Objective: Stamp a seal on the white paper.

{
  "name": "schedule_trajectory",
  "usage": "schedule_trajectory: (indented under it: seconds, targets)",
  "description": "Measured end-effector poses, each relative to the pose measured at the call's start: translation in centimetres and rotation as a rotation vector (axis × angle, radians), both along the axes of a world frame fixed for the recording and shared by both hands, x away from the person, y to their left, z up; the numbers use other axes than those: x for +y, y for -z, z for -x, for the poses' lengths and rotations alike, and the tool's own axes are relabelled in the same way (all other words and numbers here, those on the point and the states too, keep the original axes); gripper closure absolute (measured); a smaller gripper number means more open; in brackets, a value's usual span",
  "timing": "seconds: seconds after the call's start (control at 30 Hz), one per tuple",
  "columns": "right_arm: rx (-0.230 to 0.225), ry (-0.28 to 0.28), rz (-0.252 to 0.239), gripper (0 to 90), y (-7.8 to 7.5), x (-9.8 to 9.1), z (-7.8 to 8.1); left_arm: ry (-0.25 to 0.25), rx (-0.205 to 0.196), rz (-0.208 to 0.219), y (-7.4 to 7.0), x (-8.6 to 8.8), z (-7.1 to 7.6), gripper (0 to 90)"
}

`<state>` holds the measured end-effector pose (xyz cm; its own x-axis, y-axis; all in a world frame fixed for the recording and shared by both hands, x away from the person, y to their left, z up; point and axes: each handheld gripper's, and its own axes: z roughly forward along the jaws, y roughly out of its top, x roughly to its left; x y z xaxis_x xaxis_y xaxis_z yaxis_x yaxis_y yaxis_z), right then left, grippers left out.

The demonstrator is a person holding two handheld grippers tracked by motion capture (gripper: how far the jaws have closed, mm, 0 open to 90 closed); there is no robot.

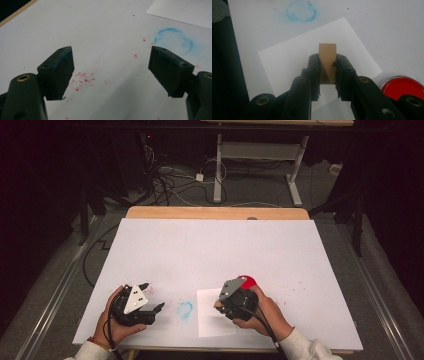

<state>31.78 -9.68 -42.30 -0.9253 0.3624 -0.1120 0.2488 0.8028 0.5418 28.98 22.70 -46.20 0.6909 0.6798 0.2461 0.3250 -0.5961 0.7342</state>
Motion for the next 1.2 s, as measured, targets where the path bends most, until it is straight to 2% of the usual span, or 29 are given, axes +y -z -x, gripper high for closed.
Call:
schedule_trajectory:
  seconds: [0.3, 0.37, 0.4, 0.53, 0.7, 0.77, 0.93, 1.07, 1.2]
  targets:
    - [0.040, -0.012, 0.048, 76.0, 1.2, 0.6, -0.3, 0.001, 0.000, 0.000, 0.0, 0.0, 0.0, 19.8]
    - [0.040, -0.016, 0.041, 76.0, 1.5, 0.8, -0.3, 0.002, 0.000, 0.001, 0.0, 0.0, 0.0, 19.9]
    - [0.041, -0.016, 0.064, 76.0, 1.5, 0.9, -0.3, 0.002, 0.000, 0.001, 0.0, 0.0, 0.0, 19.9]
    - [0.046, -0.015, 0.065, 76.0, 1.9, 1.1, -0.4, 0.003, 0.001, 0.000, 0.0, 0.0, 0.0, 19.8]
    - [0.063, -0.019, 0.096, 76.0, 2.6, 1.5, -0.5, 0.002, -0.001, -0.001, 0.1, 0.0, 0.0, 19.9]
    - [0.067, -0.018, 0.110, 76.1, 2.5, 1.6, -0.6, 0.000, -0.002, -0.003, 0.1, 0.0, 0.0, 19.9]
    - [0.087, -0.011, 0.109, 76.1, 2.6, 1.8, -0.9, -0.003, -0.004, 0.002, 0.0, 0.0, 0.0, 19.8]
    - [0.098, -0.009, 0.137, 76.1, 2.5, 2.0, -1.0, -0.003, -0.004, 0.000, 0.0, -0.2, 0.0, 19.8]
    - [0.095, -0.004, 0.136, 76.1, 2.6, 2.1, -1.1, 0.002, -0.006, -0.007, 0.0, -0.3, 0.0, 19.9]
